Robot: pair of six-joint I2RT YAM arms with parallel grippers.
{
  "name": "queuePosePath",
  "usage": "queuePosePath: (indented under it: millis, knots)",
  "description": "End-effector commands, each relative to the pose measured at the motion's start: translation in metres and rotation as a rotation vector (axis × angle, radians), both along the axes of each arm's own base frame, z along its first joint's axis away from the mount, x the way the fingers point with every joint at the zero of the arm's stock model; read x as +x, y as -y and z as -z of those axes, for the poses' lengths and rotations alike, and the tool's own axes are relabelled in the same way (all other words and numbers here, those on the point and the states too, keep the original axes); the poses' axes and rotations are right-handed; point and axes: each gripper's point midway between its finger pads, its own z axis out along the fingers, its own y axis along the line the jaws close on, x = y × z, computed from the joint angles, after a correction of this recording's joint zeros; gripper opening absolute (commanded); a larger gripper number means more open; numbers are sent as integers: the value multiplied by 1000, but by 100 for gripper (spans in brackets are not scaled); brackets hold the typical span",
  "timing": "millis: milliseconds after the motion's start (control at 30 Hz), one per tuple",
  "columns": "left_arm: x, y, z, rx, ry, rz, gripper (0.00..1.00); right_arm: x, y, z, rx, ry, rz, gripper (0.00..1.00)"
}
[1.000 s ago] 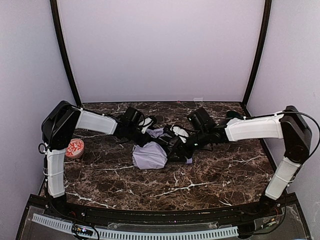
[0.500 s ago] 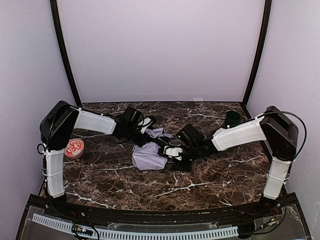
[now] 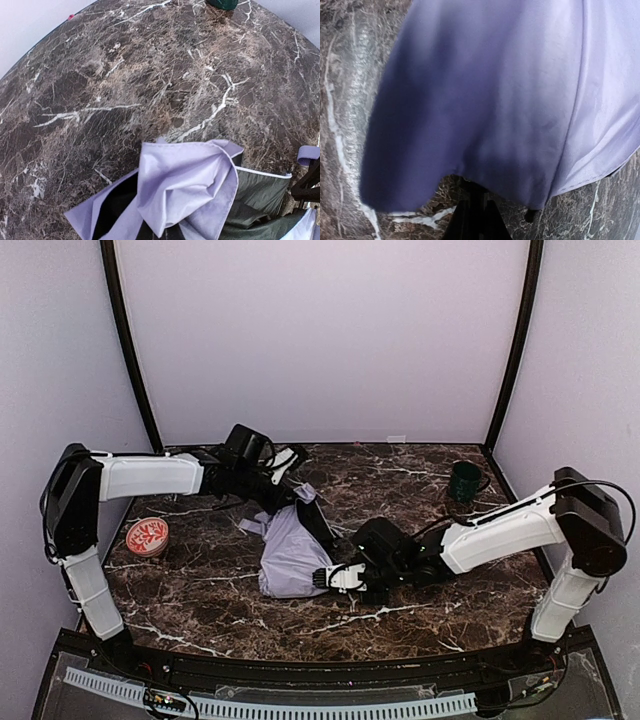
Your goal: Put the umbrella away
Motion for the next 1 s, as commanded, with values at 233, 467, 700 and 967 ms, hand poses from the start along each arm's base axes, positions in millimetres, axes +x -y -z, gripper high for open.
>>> queuePosePath:
  millis: [233, 467, 700, 967]
  knots:
    - [3, -47, 109, 256, -129, -141, 0, -43, -26, -21, 115, 170, -163, 0]
    - [-8, -62, 138, 311, -130, -152, 0, -52, -16, 1, 89, 99, -126, 6]
    - [-24, -44, 142, 319, -108, -92, 0, -46, -19, -42, 156, 109, -62, 64]
    - [-27, -46, 147, 328, -106, -82, 0, -50, -58, -113, 329, 105, -95, 100]
